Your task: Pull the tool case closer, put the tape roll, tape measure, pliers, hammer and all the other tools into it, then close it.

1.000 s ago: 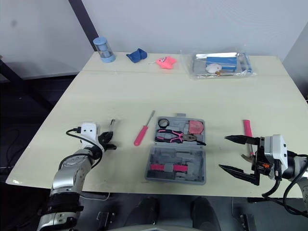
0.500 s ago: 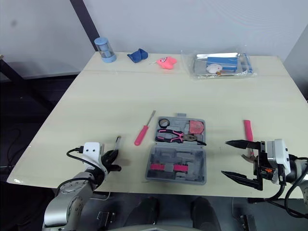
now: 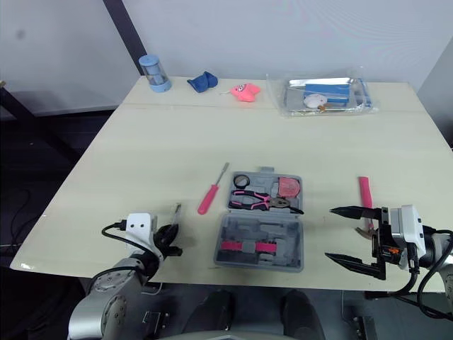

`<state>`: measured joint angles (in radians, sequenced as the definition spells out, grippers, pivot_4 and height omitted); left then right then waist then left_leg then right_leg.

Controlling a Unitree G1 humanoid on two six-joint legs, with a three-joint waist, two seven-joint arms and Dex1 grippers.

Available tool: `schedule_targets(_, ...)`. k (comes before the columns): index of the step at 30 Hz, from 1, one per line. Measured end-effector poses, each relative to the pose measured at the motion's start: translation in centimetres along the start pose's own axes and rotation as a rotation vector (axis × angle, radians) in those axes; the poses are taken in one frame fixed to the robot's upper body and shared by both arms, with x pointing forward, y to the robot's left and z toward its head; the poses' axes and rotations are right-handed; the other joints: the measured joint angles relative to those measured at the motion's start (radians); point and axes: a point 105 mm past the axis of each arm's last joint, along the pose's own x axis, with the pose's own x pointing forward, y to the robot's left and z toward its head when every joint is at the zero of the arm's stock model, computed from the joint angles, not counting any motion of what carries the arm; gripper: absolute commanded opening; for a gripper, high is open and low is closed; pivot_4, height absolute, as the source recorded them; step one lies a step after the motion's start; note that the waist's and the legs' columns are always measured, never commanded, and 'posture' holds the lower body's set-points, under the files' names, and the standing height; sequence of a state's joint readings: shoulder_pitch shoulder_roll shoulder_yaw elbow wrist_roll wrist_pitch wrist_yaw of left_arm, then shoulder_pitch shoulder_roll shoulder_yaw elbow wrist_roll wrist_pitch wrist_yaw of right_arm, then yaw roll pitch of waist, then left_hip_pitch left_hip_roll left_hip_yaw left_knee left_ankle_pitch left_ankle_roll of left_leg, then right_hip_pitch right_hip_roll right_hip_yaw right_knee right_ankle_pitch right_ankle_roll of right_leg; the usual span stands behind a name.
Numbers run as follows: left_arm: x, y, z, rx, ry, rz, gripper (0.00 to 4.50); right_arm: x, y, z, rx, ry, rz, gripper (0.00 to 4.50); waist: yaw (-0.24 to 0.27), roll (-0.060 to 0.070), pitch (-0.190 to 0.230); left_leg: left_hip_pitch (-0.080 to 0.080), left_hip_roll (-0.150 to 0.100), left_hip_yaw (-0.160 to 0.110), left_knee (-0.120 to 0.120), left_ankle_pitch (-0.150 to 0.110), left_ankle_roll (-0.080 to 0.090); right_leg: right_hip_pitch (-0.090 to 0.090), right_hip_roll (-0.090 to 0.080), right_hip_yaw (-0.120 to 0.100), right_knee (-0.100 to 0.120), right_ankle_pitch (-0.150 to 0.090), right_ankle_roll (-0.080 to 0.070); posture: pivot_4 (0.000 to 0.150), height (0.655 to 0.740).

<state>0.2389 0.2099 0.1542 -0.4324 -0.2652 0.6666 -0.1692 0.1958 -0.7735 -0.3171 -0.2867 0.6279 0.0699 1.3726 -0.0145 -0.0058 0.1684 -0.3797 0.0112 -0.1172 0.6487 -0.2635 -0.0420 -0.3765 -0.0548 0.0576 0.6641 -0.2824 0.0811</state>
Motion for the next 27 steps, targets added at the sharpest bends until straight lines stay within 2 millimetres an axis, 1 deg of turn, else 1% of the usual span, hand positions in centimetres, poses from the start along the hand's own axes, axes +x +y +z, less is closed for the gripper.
schedule_targets(1,-0.1,-0.2,0.1,0.001,-0.004,-0.008,2.81,0.0,0.0,0.0,0.000,0.000,0.002,4.50,-0.001,0.000,0.000,0.000,0.000,0.000,0.000,0.000,0.000,0.000,0.000,0.000,0.000,0.000,0.000,0.150,0.7400)
schedule_targets(2,-0.1,-0.2,0.1,0.002,-0.006,-0.008,3.18,0.0,0.0,0.0,0.000,0.000,0.003,4.50,-0.002,0.000,0.000,0.000,0.000,0.000,0.000,0.000,0.000,0.000,0.000,0.000,0.000,0.000,0.000,0.150,0.7400)
schedule_targets(4,-0.4,-0.1,0.2,0.001,-0.020,-0.005,4.20,0.0,0.1,0.0,0.001,0.000,0.007,4.50,-0.003,0.000,0.000,0.000,0.000,0.000,0.000,0.000,0.000,0.000,0.000,0.000,0.000,0.000,0.000,0.150,0.7400)
schedule_targets(5,-0.5,0.0,0.2,-0.002,-0.022,-0.001,4.37,0.0,0.1,0.0,0.001,-0.001,0.010,4.50,-0.003,0.000,0.000,0.000,0.000,0.000,0.000,0.000,0.000,0.000,0.000,0.000,0.000,0.000,0.000,0.150,0.7400)
schedule_targets(9,-1.4,0.9,0.2,0.001,-0.026,0.017,4.37,0.0,0.2,0.0,0.001,-0.002,0.017,4.50,0.000,0.000,0.000,0.000,0.000,0.000,0.000,0.000,0.000,0.000,0.000,0.000,0.000,0.000,0.000,0.150,0.7400)
schedule_targets(13,-2.3,1.1,1.5,0.054,-0.056,-0.037,4.37,0.1,0.2,0.0,0.003,-0.003,0.023,4.50,-0.001,0.000,0.000,0.000,0.000,0.000,0.000,0.000,0.000,0.000,0.000,0.000,-0.001,0.000,0.000,0.150,0.7400)
schedule_targets(18,-2.6,1.4,3.2,0.136,-0.076,-0.132,4.37,0.4,0.4,-0.3,0.013,-0.005,0.038,4.50,0.000,0.000,0.000,0.000,0.000,0.000,0.000,0.000,0.000,0.000,0.000,0.000,-0.001,0.000,0.000,0.150,0.7400)
schedule_targets(21,-2.1,1.9,5.2,0.280,-0.088,-0.294,4.37,0.6,0.3,-0.2,0.007,-0.012,0.037,4.50,0.000,0.000,0.000,0.000,0.000,-0.001,0.000,0.000,0.000,0.000,0.000,-0.001,0.000,0.000,0.000,0.150,0.7400)
schedule_targets(22,-2.1,2.0,5.4,0.293,-0.090,-0.308,4.37,0.6,0.3,-0.2,0.006,-0.012,0.037,4.50,0.000,0.000,0.000,0.000,0.000,0.000,0.000,0.000,0.000,0.000,0.000,-0.001,-0.001,0.000,0.000,0.150,0.7400)
schedule_targets(24,-1.8,1.7,6.0,0.448,-0.075,-0.453,4.37,0.7,0.2,-0.2,0.004,-0.012,0.038,4.50,-0.001,0.000,0.001,-0.001,0.000,0.000,-0.001,0.000,0.000,0.000,0.000,-0.001,-0.001,0.000,0.000,0.150,0.7400)
schedule_targets(26,-1.8,1.6,6.3,0.534,-0.070,-0.531,4.37,0.7,0.2,-0.1,0.002,-0.013,0.038,4.50,-0.001,0.000,0.001,0.000,0.000,0.000,-0.001,0.000,0.000,0.000,0.000,0.000,-0.002,0.000,0.000,0.150,0.7400)
schedule_targets(27,-1.6,1.2,6.5,0.645,-0.058,-0.639,4.37,0.8,0.2,-0.2,0.001,-0.013,0.038,4.50,-0.001,0.000,0.001,0.000,0.000,0.000,-0.001,0.000,0.000,-0.001,0.000,-0.001,-0.001,0.000,0.000,0.150,0.7400)
